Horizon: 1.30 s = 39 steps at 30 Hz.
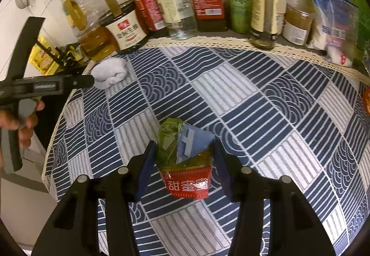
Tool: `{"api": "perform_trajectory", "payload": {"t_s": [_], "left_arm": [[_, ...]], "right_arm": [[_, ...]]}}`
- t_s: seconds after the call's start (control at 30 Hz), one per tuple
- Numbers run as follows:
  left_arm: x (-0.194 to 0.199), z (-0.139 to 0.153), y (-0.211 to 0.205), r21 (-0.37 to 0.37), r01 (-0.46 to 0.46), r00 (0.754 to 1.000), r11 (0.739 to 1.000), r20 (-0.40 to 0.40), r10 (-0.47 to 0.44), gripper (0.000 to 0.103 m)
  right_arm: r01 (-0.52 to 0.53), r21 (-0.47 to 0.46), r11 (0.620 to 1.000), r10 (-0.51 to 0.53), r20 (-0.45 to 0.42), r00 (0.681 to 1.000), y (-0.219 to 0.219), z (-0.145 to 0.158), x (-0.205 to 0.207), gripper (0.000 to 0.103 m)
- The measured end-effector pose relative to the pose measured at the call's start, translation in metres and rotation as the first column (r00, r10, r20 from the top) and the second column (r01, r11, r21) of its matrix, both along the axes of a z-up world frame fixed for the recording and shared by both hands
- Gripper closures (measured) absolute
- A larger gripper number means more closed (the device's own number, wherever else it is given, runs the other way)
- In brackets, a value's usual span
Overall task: Collect trash
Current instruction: 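Grasp the white cloth with the left tool while the right tool holds the snack bag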
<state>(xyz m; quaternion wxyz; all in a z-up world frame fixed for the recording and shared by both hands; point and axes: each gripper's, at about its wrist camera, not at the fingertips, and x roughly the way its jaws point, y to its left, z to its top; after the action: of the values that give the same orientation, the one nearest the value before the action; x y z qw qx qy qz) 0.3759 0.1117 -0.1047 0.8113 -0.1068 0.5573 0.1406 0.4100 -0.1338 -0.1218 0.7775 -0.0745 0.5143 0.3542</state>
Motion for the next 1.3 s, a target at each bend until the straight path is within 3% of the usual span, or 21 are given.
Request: {"api": "perform_trajectory", "payload": {"t_s": [0.27,0.63,1.07,1.3], "left_arm": [[0.031,-0.025,0.013,0.053,0.018,0.998,0.998,-0.061,-0.014,0.013],[0.049,-0.048,0.019,0.047,0.041,0.995,0.998,-0.095,-0.036,0.015],[0.041,-0.043,0.024,0.033,0.028,0.999,0.999,-0.034,-0.027,0.063],[0.017,-0.028,0.023,-0.012,0.018,1.000,1.000,0.020,-0.018,0.067]], "right_arm": [[0.033,-0.008,0.999,-0.032,0.004,0.999,-0.006,0.003,0.006,0.053],[0.065,-0.033,0.997,-0.065,0.009,0.998,-0.015,-0.002,0.009,0.053],[0.077,-0.045,0.996,-0.077,0.022,0.997,-0.020,0.006,-0.004,0.053],[0.074,-0.051,0.996,-0.073,0.035,0.997,-0.019,0.013,-0.020,0.053]]}}
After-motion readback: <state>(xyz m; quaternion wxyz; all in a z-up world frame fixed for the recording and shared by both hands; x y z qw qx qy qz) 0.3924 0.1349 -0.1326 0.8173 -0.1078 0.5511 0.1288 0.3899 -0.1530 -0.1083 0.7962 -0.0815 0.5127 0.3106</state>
